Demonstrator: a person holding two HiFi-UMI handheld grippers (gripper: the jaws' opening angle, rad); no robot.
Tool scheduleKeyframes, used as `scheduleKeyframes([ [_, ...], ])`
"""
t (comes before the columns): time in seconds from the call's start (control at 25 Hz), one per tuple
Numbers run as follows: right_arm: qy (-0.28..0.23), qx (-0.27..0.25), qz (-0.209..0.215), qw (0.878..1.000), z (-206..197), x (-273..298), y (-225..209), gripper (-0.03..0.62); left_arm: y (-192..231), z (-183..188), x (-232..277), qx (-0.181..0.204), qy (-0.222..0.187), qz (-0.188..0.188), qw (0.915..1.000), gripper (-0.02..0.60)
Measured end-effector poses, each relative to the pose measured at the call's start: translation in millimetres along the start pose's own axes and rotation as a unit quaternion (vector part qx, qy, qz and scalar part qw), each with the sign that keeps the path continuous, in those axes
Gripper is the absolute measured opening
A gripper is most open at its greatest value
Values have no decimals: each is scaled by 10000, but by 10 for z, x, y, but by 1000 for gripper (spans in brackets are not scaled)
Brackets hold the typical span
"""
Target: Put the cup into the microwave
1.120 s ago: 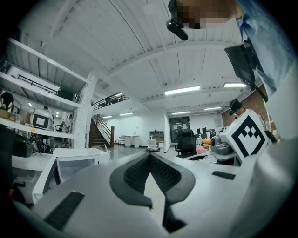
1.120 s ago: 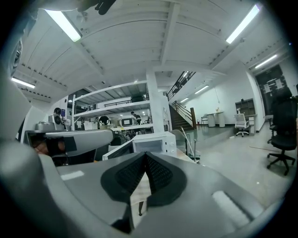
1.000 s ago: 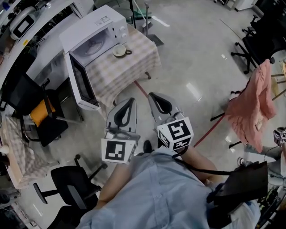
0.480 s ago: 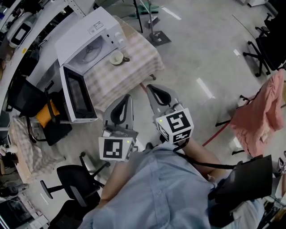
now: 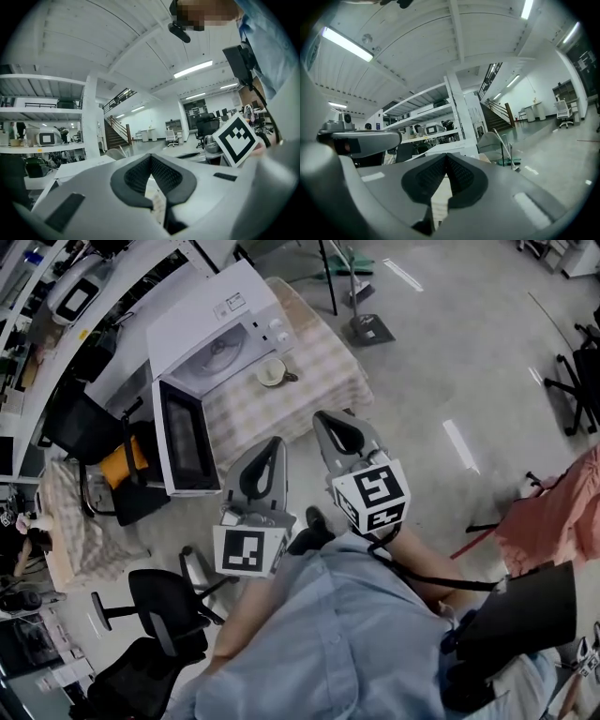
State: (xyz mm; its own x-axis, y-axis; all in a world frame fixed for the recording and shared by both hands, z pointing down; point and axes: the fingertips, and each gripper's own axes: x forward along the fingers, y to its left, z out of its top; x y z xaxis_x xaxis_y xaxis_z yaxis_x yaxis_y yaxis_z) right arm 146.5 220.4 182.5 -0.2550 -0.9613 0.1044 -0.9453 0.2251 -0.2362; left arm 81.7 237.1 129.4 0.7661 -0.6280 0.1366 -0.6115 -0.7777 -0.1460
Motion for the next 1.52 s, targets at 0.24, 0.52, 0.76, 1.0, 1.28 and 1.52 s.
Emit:
scheduleKeyframes([
  [0.24, 151, -45, 172, 9997, -68, 257, -49, 3, 195, -124, 85, -115, 41, 208, 9997, 5],
  [0.52, 206, -321, 189, 9991, -20, 589, -103, 3, 580, -151, 223, -286, -217, 446, 9984, 5],
  [0.76, 325, -378, -18, 9988, -52, 973, -270, 3, 975, -263, 531, -468, -275, 387, 9978, 5],
  [1.0, 464, -362, -154, 9981, -136, 1517, -364, 3, 1376, -466, 869, -490, -125, 144, 9986, 5],
  [1.28, 488, -536, -39, 9974, -116, 2163, -384, 3, 1939, -594, 1273, -684, -293, 83, 9972, 5],
  [1.52, 555, -618, 38, 9965, -126, 2498, -400, 3, 2224, -709, 1491, -814, -268, 19, 9963, 5],
])
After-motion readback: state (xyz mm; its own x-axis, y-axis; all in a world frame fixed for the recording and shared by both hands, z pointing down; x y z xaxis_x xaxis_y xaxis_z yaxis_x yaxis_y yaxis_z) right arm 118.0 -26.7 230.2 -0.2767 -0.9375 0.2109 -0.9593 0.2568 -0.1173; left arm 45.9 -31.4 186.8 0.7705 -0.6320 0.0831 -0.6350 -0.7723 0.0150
